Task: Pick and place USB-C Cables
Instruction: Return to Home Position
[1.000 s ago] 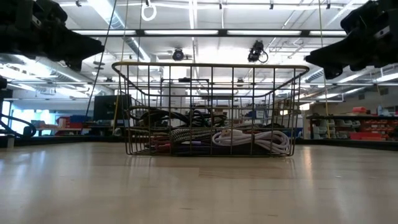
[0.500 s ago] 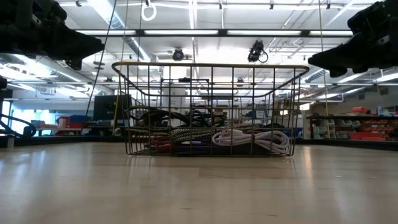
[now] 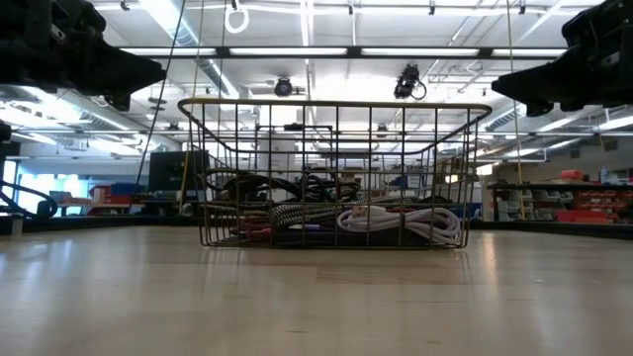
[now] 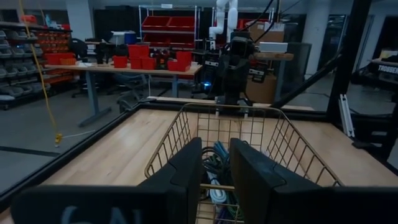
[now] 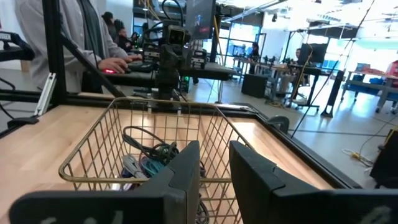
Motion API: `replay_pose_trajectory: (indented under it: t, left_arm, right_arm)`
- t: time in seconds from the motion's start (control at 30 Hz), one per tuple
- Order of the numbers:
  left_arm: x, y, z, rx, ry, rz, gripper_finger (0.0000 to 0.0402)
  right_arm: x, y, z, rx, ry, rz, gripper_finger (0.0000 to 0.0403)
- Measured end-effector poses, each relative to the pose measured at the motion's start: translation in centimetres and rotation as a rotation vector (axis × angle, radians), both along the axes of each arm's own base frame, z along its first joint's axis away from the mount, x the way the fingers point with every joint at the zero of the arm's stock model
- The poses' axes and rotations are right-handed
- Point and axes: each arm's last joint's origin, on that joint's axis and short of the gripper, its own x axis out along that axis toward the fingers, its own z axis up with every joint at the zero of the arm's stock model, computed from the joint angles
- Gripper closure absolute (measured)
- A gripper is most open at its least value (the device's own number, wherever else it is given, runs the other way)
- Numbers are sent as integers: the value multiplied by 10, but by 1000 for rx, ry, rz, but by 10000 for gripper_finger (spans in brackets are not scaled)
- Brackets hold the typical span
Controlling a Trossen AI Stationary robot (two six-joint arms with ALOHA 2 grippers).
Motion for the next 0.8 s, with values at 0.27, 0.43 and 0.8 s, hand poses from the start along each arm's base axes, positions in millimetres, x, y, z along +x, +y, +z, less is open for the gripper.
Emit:
replay_pose_trajectory:
  t: [0.27,0.43,0.8]
  left_arm:
    - [0,0,-3,19,35,1,312]
    - [0,0,-6,14,70,0,312]
    - [0,1,-9,25,95,27,312]
  right_arm:
    - [0,0,0,-21,4,-2,310]
    - [0,0,0,-21,3,-2,310]
    - [0,0,0,6,-1,0,310]
